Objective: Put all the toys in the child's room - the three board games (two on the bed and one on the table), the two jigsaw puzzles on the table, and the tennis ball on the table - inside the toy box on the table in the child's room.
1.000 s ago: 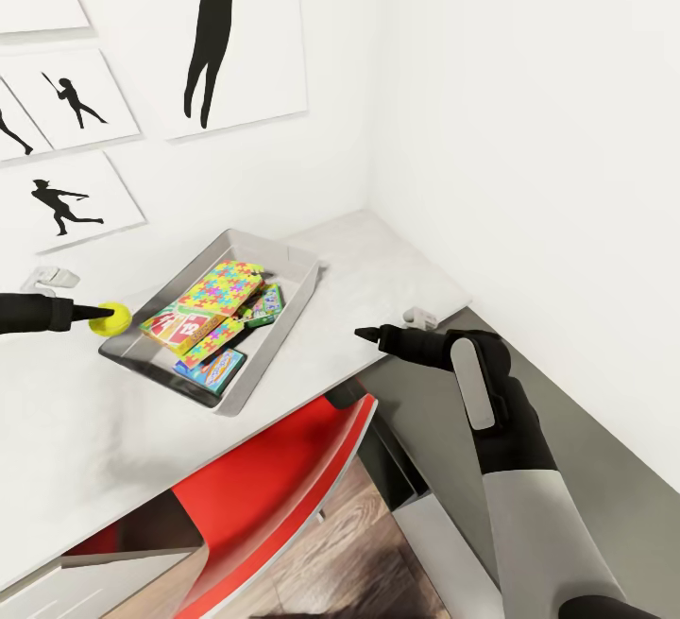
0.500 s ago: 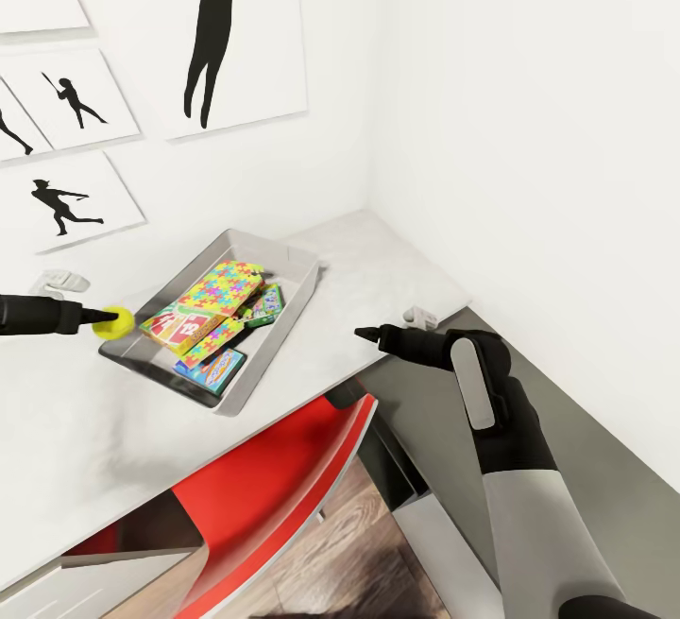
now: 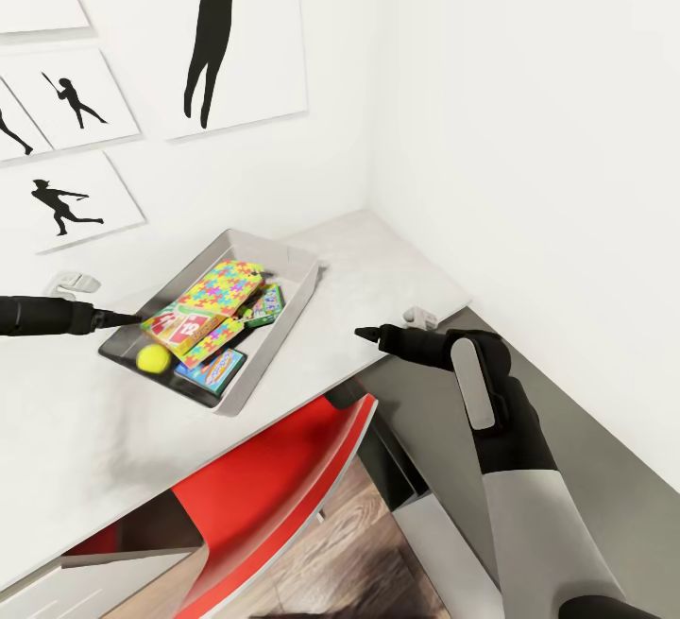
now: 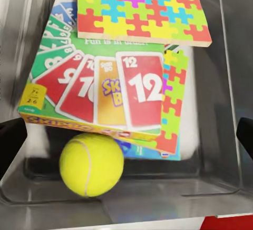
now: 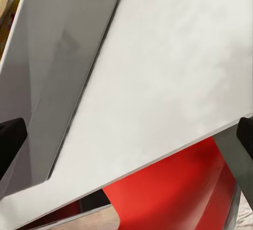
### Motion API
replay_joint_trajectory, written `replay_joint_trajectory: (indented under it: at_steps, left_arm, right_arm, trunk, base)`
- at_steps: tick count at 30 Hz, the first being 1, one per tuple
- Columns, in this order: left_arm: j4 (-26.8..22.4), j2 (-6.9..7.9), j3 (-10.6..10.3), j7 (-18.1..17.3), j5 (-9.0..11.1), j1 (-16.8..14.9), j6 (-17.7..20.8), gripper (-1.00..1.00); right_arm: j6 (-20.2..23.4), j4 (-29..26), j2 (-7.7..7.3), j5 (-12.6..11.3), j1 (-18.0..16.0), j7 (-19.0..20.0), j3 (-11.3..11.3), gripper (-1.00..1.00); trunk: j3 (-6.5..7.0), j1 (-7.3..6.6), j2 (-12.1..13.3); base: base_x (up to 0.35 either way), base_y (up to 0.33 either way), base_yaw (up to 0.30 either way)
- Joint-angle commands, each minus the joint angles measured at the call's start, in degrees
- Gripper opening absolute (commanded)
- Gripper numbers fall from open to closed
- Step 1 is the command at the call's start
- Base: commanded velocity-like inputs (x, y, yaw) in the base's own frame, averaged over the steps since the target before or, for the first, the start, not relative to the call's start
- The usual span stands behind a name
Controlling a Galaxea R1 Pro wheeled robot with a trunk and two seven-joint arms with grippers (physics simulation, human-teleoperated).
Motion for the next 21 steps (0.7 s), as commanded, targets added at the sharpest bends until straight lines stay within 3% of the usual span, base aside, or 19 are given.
replay_joint_trajectory:
  at_steps: [1, 11, 13, 16, 19, 21]
  left_arm:
    - [-0.02, -0.01, 0.09, -0.58, -0.6, -0.07, 0.51, 1.0]
    - [0.18, 0.5, 1.03, -1.1, -0.25, -0.07, 0.43, 1.0]
    - [0.22, 0.67, 2.28, -1.38, -0.15, -0.07, 0.43, 1.0]
    - [0.25, 1.28, 6.06, -1.65, -0.08, -0.07, 0.39, 1.0]
    - [0.33, 2.86, 10.06, -1.81, 0.01, -0.07, 0.35, 1.0]
    - [0.4, 3.94, 11.28, -2.14, 0.06, -0.07, 0.34, 1.0]
  right_arm:
    - [0.29, -0.03, 0.06, 0.52, -0.05, 0.58, -0.16, 1.0]
    - [0.29, -0.03, 0.06, 0.52, -0.05, 0.58, -0.18, 1.0]
    - [0.29, -0.03, 0.06, 0.52, -0.05, 0.58, -0.18, 1.0]
    - [0.29, -0.03, 0.06, 0.52, -0.05, 0.58, -0.18, 1.0]
    - [0.29, -0.03, 0.06, 0.52, -0.05, 0.58, -0.55, 1.0]
    - [0.29, -0.03, 0.05, 0.52, -0.05, 0.58, -0.97, 1.0]
  trunk:
    - [-0.09, 0.03, -0.1]
    - [-0.09, 0.03, -0.1]
    - [-0.09, 0.03, -0.1]
    - [-0.09, 0.03, -0.1]
    - [-0.09, 0.03, -0.1]
    - [-0.09, 0.03, -0.1]
  base:
    - [0.0, 0.0, 0.0]
    - [0.0, 0.0, 0.0]
    - [0.0, 0.0, 0.0]
    - [0.0, 0.0, 0.0]
    - [0.0, 0.0, 0.0]
    - [0.0, 0.0, 0.0]
